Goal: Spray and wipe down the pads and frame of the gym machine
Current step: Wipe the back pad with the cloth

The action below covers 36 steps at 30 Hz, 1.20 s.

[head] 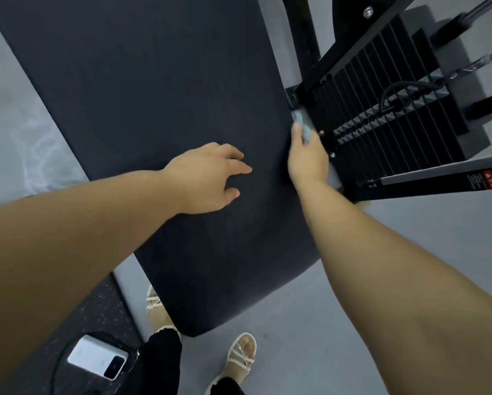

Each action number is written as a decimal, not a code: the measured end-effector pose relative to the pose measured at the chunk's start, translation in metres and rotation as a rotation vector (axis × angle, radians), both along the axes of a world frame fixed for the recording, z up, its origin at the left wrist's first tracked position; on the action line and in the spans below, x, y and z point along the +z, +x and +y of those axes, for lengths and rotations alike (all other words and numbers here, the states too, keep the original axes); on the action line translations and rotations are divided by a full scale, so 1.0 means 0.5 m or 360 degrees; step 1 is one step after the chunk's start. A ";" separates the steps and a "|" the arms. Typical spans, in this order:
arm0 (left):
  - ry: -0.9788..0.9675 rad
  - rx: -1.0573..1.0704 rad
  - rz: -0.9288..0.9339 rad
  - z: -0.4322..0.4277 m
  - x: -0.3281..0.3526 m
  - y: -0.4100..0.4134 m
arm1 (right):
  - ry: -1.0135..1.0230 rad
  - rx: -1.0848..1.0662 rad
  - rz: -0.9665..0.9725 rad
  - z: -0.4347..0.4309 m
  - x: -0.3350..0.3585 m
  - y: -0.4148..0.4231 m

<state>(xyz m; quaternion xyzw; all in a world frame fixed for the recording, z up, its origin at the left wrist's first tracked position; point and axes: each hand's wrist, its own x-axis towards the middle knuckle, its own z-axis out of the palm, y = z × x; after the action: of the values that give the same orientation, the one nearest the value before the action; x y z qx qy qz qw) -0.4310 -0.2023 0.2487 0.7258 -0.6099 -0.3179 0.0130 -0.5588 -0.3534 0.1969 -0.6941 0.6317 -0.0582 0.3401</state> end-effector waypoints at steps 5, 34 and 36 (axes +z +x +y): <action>-0.0132 0.0117 -0.0615 -0.014 0.012 0.092 | 0.0209 -0.0284 0.0321 0.046 -0.006 -0.118; 0.0147 -0.0084 -0.0813 -0.032 0.047 0.150 | -0.0221 0.0048 -0.0182 -0.045 0.052 0.216; 0.0129 -0.0074 -0.0721 -0.038 0.056 0.160 | -0.0246 0.0038 -0.0141 -0.032 0.044 0.172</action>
<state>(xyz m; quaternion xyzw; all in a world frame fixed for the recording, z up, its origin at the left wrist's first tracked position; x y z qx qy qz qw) -0.3509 -0.2212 0.2766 0.7644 -0.6004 -0.1714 -0.1608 -0.4727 -0.3694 0.2191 -0.7226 0.6013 -0.1333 0.3138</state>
